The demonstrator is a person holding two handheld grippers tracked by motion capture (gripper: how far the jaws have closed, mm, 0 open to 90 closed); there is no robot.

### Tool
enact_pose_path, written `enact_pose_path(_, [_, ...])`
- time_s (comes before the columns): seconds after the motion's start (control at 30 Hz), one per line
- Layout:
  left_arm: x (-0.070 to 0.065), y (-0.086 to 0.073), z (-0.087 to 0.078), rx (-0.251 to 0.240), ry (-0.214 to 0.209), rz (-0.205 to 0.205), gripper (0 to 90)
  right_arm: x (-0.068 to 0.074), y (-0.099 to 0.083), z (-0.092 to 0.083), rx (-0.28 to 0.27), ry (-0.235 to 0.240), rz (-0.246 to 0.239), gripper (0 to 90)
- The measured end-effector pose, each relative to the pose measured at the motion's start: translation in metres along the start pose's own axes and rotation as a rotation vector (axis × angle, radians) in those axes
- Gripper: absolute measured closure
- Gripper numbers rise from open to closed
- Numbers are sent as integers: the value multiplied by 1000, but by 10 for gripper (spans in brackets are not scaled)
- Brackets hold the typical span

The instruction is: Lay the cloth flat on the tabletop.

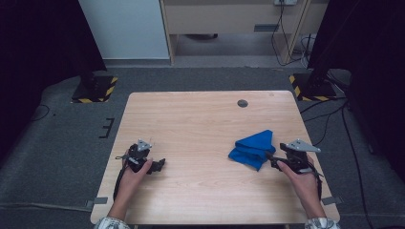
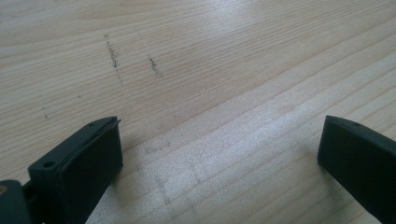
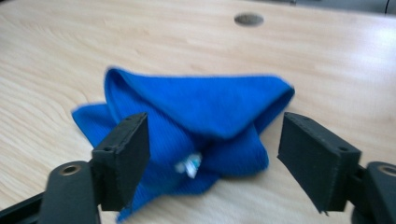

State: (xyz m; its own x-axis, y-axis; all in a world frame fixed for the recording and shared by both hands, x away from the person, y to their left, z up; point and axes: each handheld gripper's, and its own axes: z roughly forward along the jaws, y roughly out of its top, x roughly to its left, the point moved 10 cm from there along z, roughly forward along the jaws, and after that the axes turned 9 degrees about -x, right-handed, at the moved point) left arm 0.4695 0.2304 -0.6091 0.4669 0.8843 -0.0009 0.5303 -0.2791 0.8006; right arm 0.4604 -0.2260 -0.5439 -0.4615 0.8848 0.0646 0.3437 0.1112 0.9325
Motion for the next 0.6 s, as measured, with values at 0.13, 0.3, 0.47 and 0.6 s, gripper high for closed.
enact_pose_path(0.13, [0, 0, 0, 0, 3, -2, 0, 7, 3, 3, -3, 27, -3, 265])
enact_pose_path(0.3, [0, 0, 0, 0, 7, -5, 0, 16, -2, 7, 12, 61, -16, 187])
enact_pose_path(0.47, [0, 0, 1, -1, 8, -6, 0, 26, -12, 18, 59, 97, -60, 135])
enact_pose_path(0.6, [0, 0, 1, -1, 8, -5, 0, 27, -20, 28, 91, 91, -81, 132])
